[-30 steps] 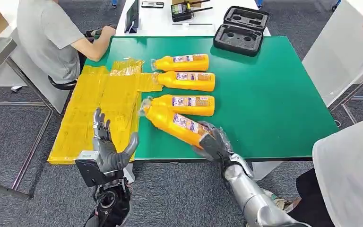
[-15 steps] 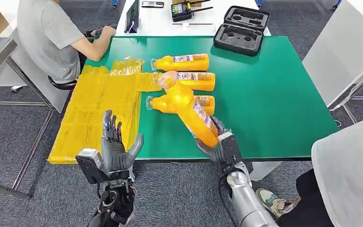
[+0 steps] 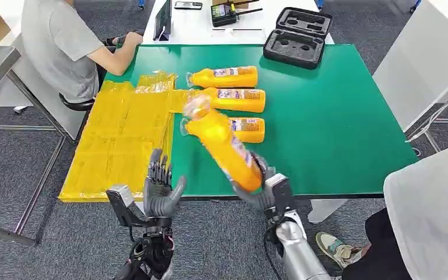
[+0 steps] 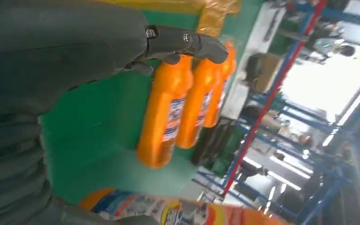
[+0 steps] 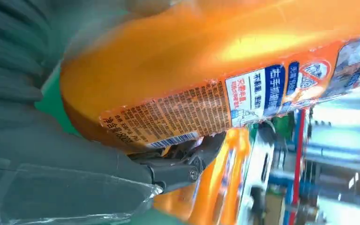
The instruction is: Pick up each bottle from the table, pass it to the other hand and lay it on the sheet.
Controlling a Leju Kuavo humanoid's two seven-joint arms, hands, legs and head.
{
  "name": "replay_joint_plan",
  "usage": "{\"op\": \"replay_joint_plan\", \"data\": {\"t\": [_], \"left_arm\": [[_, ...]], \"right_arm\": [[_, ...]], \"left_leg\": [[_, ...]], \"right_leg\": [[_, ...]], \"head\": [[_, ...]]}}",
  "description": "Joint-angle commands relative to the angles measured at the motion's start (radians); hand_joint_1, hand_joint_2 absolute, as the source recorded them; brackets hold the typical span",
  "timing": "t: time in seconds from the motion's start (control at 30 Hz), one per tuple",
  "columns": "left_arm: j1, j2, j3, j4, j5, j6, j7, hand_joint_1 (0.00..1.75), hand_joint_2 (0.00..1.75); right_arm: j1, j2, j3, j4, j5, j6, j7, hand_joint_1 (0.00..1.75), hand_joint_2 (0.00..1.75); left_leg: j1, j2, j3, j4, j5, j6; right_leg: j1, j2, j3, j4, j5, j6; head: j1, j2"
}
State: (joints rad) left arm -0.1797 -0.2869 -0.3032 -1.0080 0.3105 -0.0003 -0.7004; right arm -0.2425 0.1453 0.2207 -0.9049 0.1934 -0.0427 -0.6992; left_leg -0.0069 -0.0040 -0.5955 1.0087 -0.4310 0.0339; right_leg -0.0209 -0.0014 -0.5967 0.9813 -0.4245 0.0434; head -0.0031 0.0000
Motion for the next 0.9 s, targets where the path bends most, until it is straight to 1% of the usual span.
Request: {"op": "replay_joint_plan", "data": {"t": [0.03, 0.1, 0.13, 0.2, 0.23, 0.27, 0.3, 0.33, 0.37, 0.43, 0.53, 0.6, 0.73, 0.8, 0.87, 0.9], "left_arm": [[-0.090, -0.014, -0.020, 0.210, 0.009, -0.010, 0.002, 0.00, 1.75], [-0.099, -0.015, -0.034, 0.240, 0.010, -0.011, 0.007, 0.00, 1.75], [-0.107, -0.014, -0.043, 0.259, 0.011, -0.011, 0.007, 0.00, 1.75], [-0.119, -0.010, -0.070, 0.290, 0.023, -0.023, 0.017, 0.00, 1.75], [-0.122, -0.005, -0.089, 0.303, 0.019, -0.033, 0.030, 0.00, 1.75], [-0.123, -0.004, -0.098, 0.308, 0.017, -0.043, 0.038, 0.00, 1.75], [-0.123, -0.001, -0.107, 0.316, 0.029, -0.079, 0.058, 0.00, 1.75], [-0.120, 0.001, -0.109, 0.313, 0.030, -0.086, 0.054, 0.00, 1.75], [-0.116, 0.003, -0.108, 0.309, 0.032, -0.088, 0.048, 0.00, 1.75], [-0.110, 0.010, -0.107, 0.286, 0.034, -0.094, 0.037, 0.00, 1.75], [-0.094, 0.021, -0.115, 0.239, 0.030, -0.107, 0.034, 0.00, 1.75], [-0.068, 0.032, -0.131, 0.170, 0.027, -0.125, 0.056, 0.00, 1.75], [-0.041, 0.040, -0.145, 0.104, 0.016, -0.122, 0.066, 0.00, 1.75], [-0.039, 0.041, -0.145, 0.101, 0.016, -0.120, 0.066, 0.00, 1.75], [-0.039, 0.041, -0.145, 0.101, 0.016, -0.120, 0.066, 0.00, 1.75], [-0.036, 0.044, -0.143, 0.095, 0.011, -0.111, 0.066, 0.00, 1.75]], "right_arm": [[-0.026, -0.016, 0.119, 0.021, 0.007, -0.024, 0.001, 1.75, 1.75], [-0.032, -0.015, 0.125, 0.025, 0.000, -0.010, 0.001, 1.75, 1.75], [-0.034, -0.015, 0.130, 0.028, 0.002, -0.014, 0.001, 1.75, 1.75], [-0.042, -0.016, 0.149, 0.040, 0.015, -0.035, 0.001, 1.75, 1.75], [-0.047, -0.016, 0.157, 0.046, 0.018, -0.041, 0.001, 1.75, 1.75], [-0.050, -0.016, 0.158, 0.049, 0.016, -0.038, 0.001, 1.75, 1.75], [-0.054, -0.016, 0.160, 0.056, 0.009, -0.034, 0.001, 1.75, 1.75], [-0.054, -0.017, 0.161, 0.062, 0.009, -0.035, 0.001, 1.75, 1.75], [-0.056, -0.015, 0.161, 0.067, 0.009, -0.038, 0.001, 1.75, 1.75], [-0.055, -0.013, 0.162, 0.079, 0.005, -0.039, 0.001, 1.75, 1.75], [-0.056, -0.016, 0.161, 0.094, -0.002, -0.038, 0.001, 1.75, 1.75], [-0.073, -0.019, 0.162, 0.130, -0.006, -0.048, 0.001, 1.75, 1.75], [-0.074, -0.034, 0.164, 0.125, -0.016, -0.067, 0.001, 1.75, 1.75], [-0.073, -0.035, 0.162, 0.123, -0.019, -0.069, 0.001, 1.75, 1.75], [-0.073, -0.035, 0.162, 0.123, -0.019, -0.069, 0.001, 1.75, 1.75], [-0.070, -0.041, 0.155, 0.115, -0.024, -0.076, 0.001, 1.75, 1.75]], "left_leg": [[0.001, 0.000, 0.002, 0.000, -0.001, -0.001], [0.001, 0.000, 0.003, 0.000, -0.001, -0.002], [0.000, 0.000, 0.002, -0.001, 0.000, -0.001], [0.002, -0.001, 0.004, 0.000, -0.002, -0.002], [0.001, 0.000, 0.003, 0.000, -0.001, -0.002], [0.002, 0.000, 0.004, 0.000, -0.002, -0.002], [0.001, 0.000, 0.002, 0.000, -0.001, -0.002], [0.000, 0.000, 0.001, 0.000, 0.000, -0.001], [0.001, 0.000, 0.003, 0.000, -0.001, -0.002], [0.000, 0.000, 0.001, 0.000, 0.000, -0.001], [0.001, 0.001, 0.003, -0.001, -0.001, -0.002], [0.002, 0.002, 0.003, 0.000, -0.002, -0.002], [0.001, 0.001, 0.002, 0.000, -0.001, -0.001], [0.001, 0.002, 0.003, -0.001, -0.002, -0.002], [0.000, 0.001, 0.002, -0.001, -0.001, -0.001], [0.001, 0.002, 0.004, -0.001, -0.002, -0.002]], "right_leg": [[0.001, -0.001, 0.002, -0.001, -0.001, -0.001], [0.002, -0.001, 0.004, -0.001, -0.001, -0.002], [0.000, -0.001, 0.002, 0.000, -0.001, -0.001], [0.002, -0.001, 0.006, -0.001, -0.001, -0.002], [0.001, 0.000, 0.003, -0.001, -0.001, -0.002], [0.002, 0.000, 0.005, -0.001, -0.001, -0.002], [0.001, 0.000, 0.003, -0.001, -0.001, -0.002], [0.000, 0.000, 0.002, 0.000, 0.000, -0.001], [0.001, 0.000, 0.003, -0.001, -0.001, -0.002], [0.000, 0.001, 0.002, -0.001, 0.000, -0.001], [0.001, 0.001, 0.004, -0.001, -0.001, -0.002], [0.002, 0.002, 0.004, -0.001, -0.001, -0.002], [0.001, 0.001, 0.002, -0.001, 0.000, -0.001], [0.001, 0.002, 0.004, -0.001, -0.001, -0.002], [0.000, 0.001, 0.002, -0.001, 0.000, -0.001], [0.001, 0.002, 0.004, -0.001, -0.001, -0.002]], "head": [[0.000, 0.000], [0.000, 0.000], [0.000, 0.000], [0.000, 0.000], [0.000, 0.000], [0.000, 0.000], [0.000, 0.000], [0.000, 0.000], [0.000, 0.000], [0.000, 0.000], [0.000, 0.000], [0.000, 0.000], [0.000, 0.000], [0.000, 0.000], [0.000, 0.000], [0.000, 0.000]]}}
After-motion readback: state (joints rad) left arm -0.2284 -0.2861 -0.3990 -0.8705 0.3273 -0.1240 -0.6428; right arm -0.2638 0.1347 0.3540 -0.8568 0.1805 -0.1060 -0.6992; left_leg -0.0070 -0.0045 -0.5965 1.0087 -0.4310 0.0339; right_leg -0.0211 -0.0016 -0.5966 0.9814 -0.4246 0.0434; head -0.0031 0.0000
